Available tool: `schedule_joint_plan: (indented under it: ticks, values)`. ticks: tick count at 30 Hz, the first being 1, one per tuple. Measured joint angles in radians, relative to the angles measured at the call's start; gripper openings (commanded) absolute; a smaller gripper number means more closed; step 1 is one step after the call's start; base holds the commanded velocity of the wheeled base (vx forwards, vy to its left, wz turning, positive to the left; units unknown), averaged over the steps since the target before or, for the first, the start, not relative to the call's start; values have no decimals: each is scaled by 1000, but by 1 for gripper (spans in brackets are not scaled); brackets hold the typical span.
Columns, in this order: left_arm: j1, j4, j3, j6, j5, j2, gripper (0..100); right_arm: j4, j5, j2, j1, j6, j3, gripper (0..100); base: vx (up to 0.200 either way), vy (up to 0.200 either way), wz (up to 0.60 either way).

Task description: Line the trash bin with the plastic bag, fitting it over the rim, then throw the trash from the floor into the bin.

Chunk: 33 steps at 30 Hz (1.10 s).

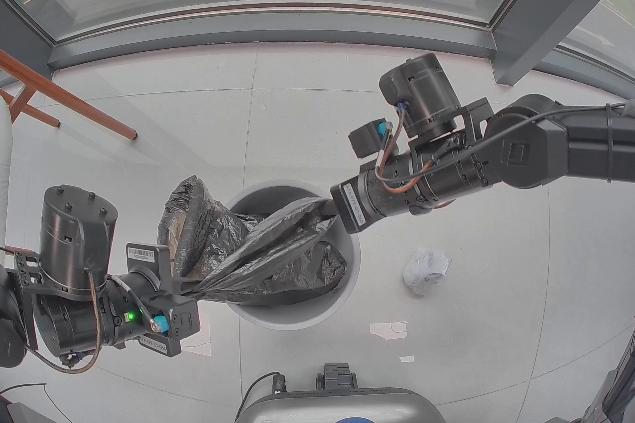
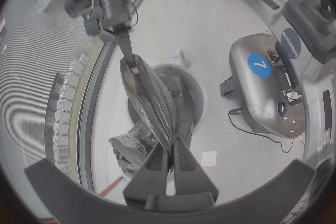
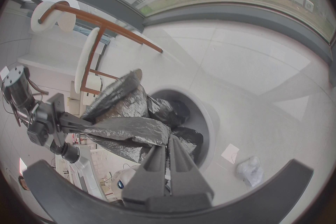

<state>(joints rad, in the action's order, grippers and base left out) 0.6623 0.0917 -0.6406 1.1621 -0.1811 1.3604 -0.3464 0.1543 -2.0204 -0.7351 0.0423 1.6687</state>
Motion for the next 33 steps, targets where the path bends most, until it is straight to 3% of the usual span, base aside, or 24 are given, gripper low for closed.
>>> schedule_joint_plan:
  ticks: [4,13,18,26,33]
  values:
    - [1,31,18,-69,-66,-6,0,1,0,-10,-15,9,43,0,0,0,0]
    - [4,162,54,-178,-134,16,0,66,0,-35,12,13,58,0,0,0,0]
    - [12,167,76,-239,-155,27,0,77,1,-30,31,13,13,0,0,0,0]
    - [26,173,83,-261,-167,62,0,80,3,-7,31,9,-14,0,0,0,0]
    - [63,259,83,-319,-178,123,0,77,1,21,23,6,-67,0,0,0,0]
